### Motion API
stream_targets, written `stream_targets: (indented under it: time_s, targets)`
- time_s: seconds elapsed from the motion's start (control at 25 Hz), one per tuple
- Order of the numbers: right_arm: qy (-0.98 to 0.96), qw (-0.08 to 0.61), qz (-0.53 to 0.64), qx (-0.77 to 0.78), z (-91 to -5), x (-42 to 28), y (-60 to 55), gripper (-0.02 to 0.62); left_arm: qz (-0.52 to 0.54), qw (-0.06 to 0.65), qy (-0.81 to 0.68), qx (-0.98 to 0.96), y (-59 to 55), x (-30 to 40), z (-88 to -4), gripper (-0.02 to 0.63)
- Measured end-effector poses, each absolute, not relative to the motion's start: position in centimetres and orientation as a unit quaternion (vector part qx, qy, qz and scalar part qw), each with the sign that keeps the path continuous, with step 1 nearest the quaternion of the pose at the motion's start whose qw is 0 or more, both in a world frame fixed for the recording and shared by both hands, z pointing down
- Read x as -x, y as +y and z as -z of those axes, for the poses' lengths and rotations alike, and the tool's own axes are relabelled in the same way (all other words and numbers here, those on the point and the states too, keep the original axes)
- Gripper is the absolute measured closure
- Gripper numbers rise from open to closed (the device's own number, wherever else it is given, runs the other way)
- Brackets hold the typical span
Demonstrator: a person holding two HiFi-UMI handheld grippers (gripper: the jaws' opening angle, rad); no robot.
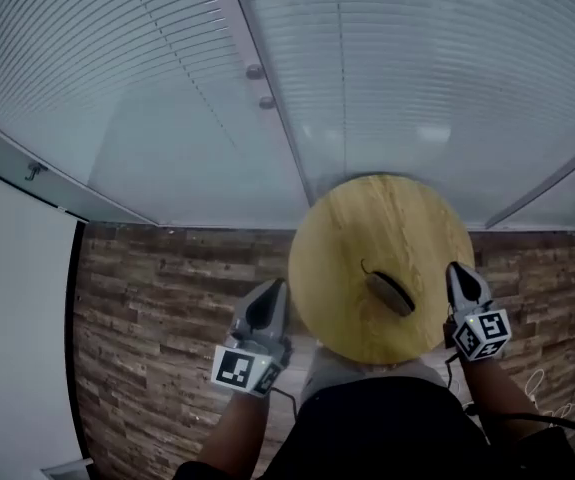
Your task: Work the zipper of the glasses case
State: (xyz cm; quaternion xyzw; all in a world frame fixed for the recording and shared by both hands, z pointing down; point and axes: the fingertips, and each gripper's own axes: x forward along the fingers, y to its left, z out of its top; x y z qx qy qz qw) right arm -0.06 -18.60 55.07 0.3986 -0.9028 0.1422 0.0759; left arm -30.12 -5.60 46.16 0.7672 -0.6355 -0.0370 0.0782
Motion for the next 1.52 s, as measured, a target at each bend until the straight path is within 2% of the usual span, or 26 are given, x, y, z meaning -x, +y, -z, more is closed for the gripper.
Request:
stream_targets:
  time_s: [0.24, 0.52, 0.72, 0.76, 0.84, 0.92, 1.32, 1.52]
  targets:
    - [-0.908, 0.090, -0.107, -0.394, -55.8, 2.2, -17.0, 0.591, 0.001, 0.131, -0.536, -0.834, -13.1, 28.8, -49.6, 0.604]
    - [-0.907, 0.147, -0.078, -0.387, -58.4, 0.9, -14.9, 0.591, 0.004, 0.106, -0.484, -0.868, -17.1, 25.3, -49.1, 0.604]
    - [-0.910, 0.148, -0.086, -0.378, -59.9, 1.1, -13.3, 0.586, -0.004, 0.090, -0.478, -0.874, -16.4, 22.6, -48.5, 0.604]
    - [-0.912, 0.154, -0.094, -0.368, -60.6, 1.1, -13.2, 0.560, -0.007, 0.091, -0.481, -0.872, -16.3, 22.4, -48.7, 0.604]
    - [-0.913, 0.175, -0.122, -0.346, -62.7, 1.6, -12.9, 0.436, -0.005, 0.095, -0.491, -0.866, -16.4, 22.8, -49.0, 0.604]
    - [-0.914, 0.197, -0.136, -0.328, -64.8, 2.3, -12.7, 0.348, -0.006, 0.093, -0.497, -0.863, -16.3, 23.4, -49.3, 0.604]
    - [-0.921, 0.234, -0.151, -0.271, -73.3, 5.0, -12.6, 0.205, -0.031, 0.120, -0.524, -0.843, -15.6, 25.8, -52.8, 0.604]
    - [-0.918, 0.271, -0.152, -0.248, -77.1, 5.3, -13.2, 0.176, -0.027, 0.138, -0.532, -0.835, -16.3, 25.5, -55.0, 0.604]
